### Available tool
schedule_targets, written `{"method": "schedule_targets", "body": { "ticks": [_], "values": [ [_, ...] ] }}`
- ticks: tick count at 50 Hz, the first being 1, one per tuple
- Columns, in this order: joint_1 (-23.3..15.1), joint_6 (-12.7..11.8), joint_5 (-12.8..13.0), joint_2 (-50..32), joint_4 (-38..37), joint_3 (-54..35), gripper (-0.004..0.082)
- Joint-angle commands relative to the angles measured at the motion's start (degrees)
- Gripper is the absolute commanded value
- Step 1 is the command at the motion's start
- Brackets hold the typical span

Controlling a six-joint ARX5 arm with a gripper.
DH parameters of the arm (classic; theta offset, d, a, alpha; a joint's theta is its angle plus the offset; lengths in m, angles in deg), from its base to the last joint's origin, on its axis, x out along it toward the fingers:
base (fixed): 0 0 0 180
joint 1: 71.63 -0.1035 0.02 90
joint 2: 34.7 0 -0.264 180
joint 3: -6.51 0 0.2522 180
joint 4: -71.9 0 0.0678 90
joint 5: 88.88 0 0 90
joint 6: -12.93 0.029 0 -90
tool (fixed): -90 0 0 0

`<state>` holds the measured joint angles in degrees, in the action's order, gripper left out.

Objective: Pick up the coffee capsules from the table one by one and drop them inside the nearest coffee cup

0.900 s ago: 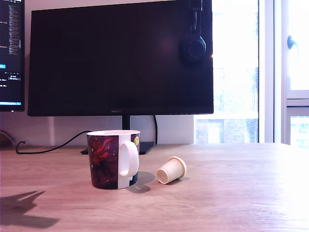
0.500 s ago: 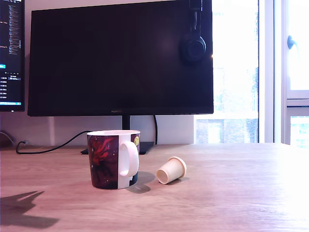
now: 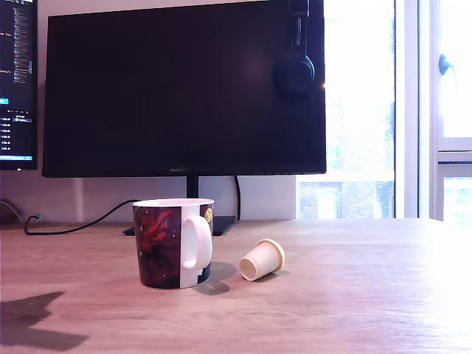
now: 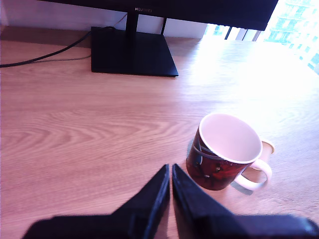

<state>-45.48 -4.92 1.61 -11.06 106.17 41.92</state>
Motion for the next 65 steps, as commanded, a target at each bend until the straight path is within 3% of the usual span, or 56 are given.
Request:
{"method": "schedule_targets", "body": {
  "ticks": [1,7,16,19,34,52,65],
  "values": [
    [-0.11,0.76,-0.13,-0.39,-0.9,-0.94,-0.002],
    [0.07,1.38,-2.05,-0.37,-2.78,-0.94,-0.002],
    [1.79,1.84,-2.93,-0.07,-4.55,-0.94,-0.002],
    [2.75,3.1,-4.11,0.59,-5.97,-0.94,-0.002],
    [9.44,3.06,-4.55,7.37,-12.96,-0.94,-0.002],
    [19.08,2.56,0.04,17.44,-22.75,-0.94,-0.002],
    [24.33,1.09,1.53,24.74,-28.98,-0.92,-0.002]
  ]
}}
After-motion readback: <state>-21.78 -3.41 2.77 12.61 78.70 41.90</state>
